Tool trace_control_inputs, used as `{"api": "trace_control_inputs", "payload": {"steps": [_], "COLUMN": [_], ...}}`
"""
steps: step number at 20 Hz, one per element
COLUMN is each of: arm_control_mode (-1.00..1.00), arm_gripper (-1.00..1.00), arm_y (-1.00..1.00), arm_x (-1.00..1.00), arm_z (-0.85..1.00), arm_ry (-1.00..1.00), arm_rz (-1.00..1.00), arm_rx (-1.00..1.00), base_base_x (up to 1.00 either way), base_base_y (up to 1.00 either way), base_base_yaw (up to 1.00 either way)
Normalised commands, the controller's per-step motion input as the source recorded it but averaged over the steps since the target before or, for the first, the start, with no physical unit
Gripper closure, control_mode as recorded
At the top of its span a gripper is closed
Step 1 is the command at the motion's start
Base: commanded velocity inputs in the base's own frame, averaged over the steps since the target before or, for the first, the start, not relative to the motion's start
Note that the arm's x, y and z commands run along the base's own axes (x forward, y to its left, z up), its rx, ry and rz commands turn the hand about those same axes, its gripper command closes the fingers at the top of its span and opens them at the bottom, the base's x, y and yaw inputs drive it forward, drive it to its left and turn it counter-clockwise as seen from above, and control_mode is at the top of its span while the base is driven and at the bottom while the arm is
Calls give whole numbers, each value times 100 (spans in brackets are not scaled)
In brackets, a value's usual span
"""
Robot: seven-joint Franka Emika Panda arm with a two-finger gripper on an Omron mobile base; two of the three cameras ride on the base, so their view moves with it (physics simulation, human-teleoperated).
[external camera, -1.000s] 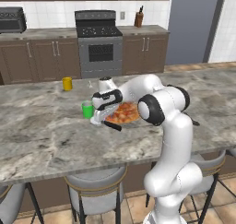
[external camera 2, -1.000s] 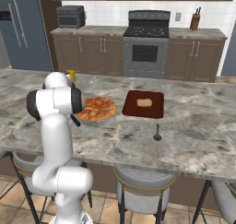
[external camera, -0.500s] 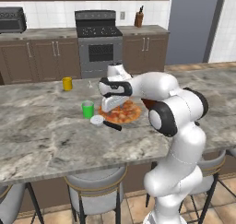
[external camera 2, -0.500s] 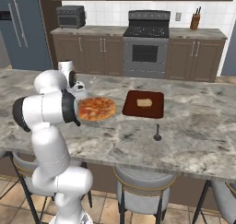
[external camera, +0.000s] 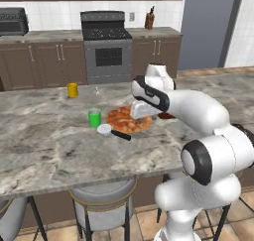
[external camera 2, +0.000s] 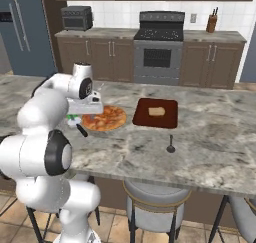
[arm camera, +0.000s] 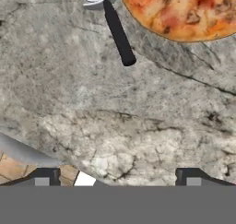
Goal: Take the pizza cutter from the drawer on the left and place it on the dining counter for cutting.
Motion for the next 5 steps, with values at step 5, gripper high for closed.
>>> {"api": "trace_control_inputs", "payload": {"steps": [5], "arm_control_mode": [-100], "arm_gripper": [-100], "arm_y": [-34], "arm_x": [-96], "arm_z": [46], "arm_ry": [-3], "arm_rz": [-27], "arm_rx": [0], "base_base_x": [0], "base_base_y": [0], "base_base_yaw": [0]}}
